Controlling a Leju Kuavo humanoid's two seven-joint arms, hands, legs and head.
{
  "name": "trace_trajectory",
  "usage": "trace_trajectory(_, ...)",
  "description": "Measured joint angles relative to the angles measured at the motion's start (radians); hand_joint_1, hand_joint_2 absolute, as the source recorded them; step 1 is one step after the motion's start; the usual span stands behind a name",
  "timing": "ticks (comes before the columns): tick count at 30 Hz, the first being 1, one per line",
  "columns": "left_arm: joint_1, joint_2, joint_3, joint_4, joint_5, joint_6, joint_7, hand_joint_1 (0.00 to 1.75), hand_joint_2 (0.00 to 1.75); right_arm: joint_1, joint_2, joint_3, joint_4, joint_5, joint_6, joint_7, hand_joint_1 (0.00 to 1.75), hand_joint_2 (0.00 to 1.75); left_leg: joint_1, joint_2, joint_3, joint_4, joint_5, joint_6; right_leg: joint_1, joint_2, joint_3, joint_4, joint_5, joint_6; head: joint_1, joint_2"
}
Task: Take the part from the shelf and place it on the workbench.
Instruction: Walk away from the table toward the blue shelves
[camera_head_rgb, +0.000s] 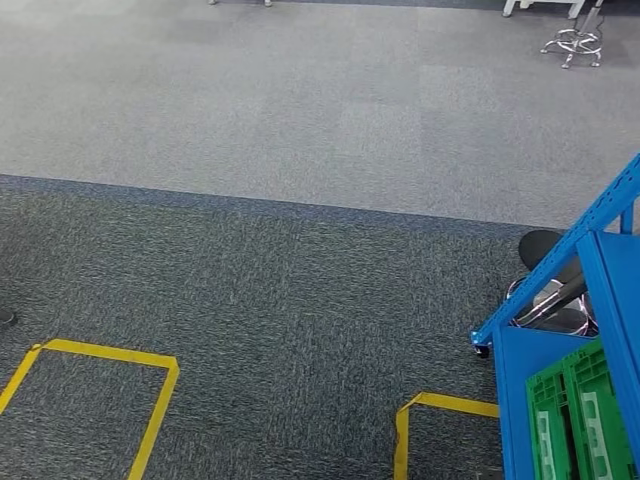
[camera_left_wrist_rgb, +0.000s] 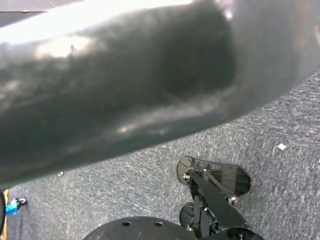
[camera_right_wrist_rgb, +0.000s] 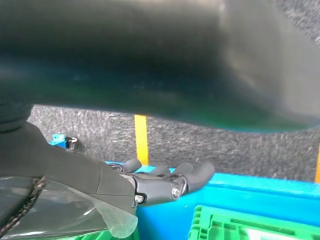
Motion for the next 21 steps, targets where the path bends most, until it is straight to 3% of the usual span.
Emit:
trace_trajectory(2, 0.000, 0.001, 0.000, 0.000, 0.000, 0.000, 0.000, 0.00, 0.00, -0.001, 0.000, -0.001, -0.001, 0.001, -0.001, 0.000, 0.00, 0.00, 0.003, -0.001, -0.029, 0.068, -0.039, -0.010, -0.003, -0.001, 0.007, -0.006, -0.001, -0.010, -0.003, 0.000)
trace_trajectory(4, 0.000, 0.001, 0.000, 0.000, 0.000, 0.000, 0.000, 0.00, 0.00, -0.002, 0.000, -0.001, -0.001, 0.001, -0.001, 0.000, 0.00, 0.00, 0.006, -0.001, -0.095, 0.197, -0.091, -0.016, -0.001, -0.002, 0.012, -0.006, -0.006, -0.018, -0.006, 0.000)
trace_trajectory(5, 0.001, 0.001, 0.000, 0.000, 0.000, 0.000, 0.000, 0.00, 0.00, -0.002, 0.000, -0.001, -0.001, 0.001, 0.000, 0.000, 0.00, 0.00, 0.008, -0.001, -0.123, 0.248, -0.103, -0.018, -0.001, -0.002, 0.015, -0.006, -0.009, -0.020, -0.006, 0.000)
trace_trajectory(6, 0.001, 0.001, 0.000, 0.000, 0.000, 0.000, 0.000, 0.00, 0.00, -0.001, 0.000, -0.001, -0.001, 0.001, 0.000, 0.000, 0.00, 0.00, 0.008, -0.001, -0.139, 0.269, -0.096, -0.018, 0.000, -0.001, 0.018, -0.006, -0.011, -0.021, -0.006, 0.000)
trace_trajectory(7, 0.002, 0.001, 0.000, 0.000, 0.000, 0.000, 0.000, 0.00, 0.00, -0.001, 0.001, -0.002, -0.001, 0.001, 0.000, 0.000, 0.00, 0.00, 0.009, -0.001, -0.137, 0.251, -0.070, -0.018, 0.000, 0.000, 0.023, -0.006, -0.014, -0.020, -0.006, 0.000)
trace_trajectory(9, 0.002, 0.001, 0.000, 0.000, 0.000, 0.000, 0.000, 0.00, 0.00, 0.000, 0.001, -0.002, -0.001, 0.002, 0.000, 0.000, 0.00, 0.00, 0.010, -0.001, -0.093, 0.136, 0.007, -0.013, 0.000, 0.002, 0.031, -0.006, -0.020, -0.017, -0.006, 0.000)
trace_trajectory(10, 0.002, 0.002, 0.000, 0.000, 0.000, 0.000, 0.000, 0.00, 0.00, -0.001, 0.001, -0.002, -0.001, 0.002, 0.000, 0.000, 0.00, 0.00, 0.009, -0.001, -0.067, 0.074, 0.030, -0.009, 0.002, 0.003, 0.034, -0.005, -0.024, -0.013, -0.006, 0.000)
trace_trajectory(12, 0.001, 0.002, 0.000, 0.000, 0.000, 0.000, 0.000, 0.00, 0.00, -0.001, 0.001, -0.002, -0.001, 0.002, 0.000, -0.001, 0.00, 0.00, 0.006, -0.001, -0.041, 0.014, 0.039, -0.002, 0.004, 0.003, 0.033, -0.004, -0.029, -0.002, -0.005, 0.000)
trace_trajectory(16, 0.003, 0.000, 0.000, -0.001, 0.000, 0.002, 0.000, 0.00, 0.00, -0.002, 0.000, -0.002, -0.002, 0.003, 0.000, -0.001, 0.00, 0.00, 0.006, -0.002, -0.035, -0.003, 0.038, 0.018, 0.000, 0.002, 0.022, 0.018, -0.047, 0.018, -0.002, 0.000)
trace_trajectory(17, 0.003, -0.001, 0.000, -0.001, 0.000, 0.002, 0.000, 0.00, 0.00, -0.002, 0.000, -0.002, -0.002, 0.003, 0.000, -0.001, 0.00, 0.00, 0.008, -0.001, -0.032, -0.007, 0.039, 0.024, 0.000, 0.001, 0.002, 0.056, -0.067, 0.022, 0.000, 0.000)
trace_trajectory(19, 0.002, -0.001, 0.000, -0.001, 0.000, 0.002, 0.000, 0.00, 0.00, -0.001, 0.001, -0.002, -0.002, 0.003, 0.000, -0.001, 0.00, 0.00, 0.007, 0.000, -0.030, -0.007, 0.035, 0.032, 0.000, 0.001, -0.069, 0.187, -0.123, 0.027, 0.004, 0.000)
trace_trajectory(21, 0.002, -0.001, 0.000, -0.002, 0.000, 0.002, 0.000, 0.00, 0.00, 0.001, 0.001, -0.002, -0.002, 0.003, 0.000, -0.001, 0.00, 0.00, 0.006, 0.000, -0.026, -0.007, 0.030, 0.035, -0.001, 0.001, -0.131, 0.287, -0.144, 0.030, 0.003, 0.000)
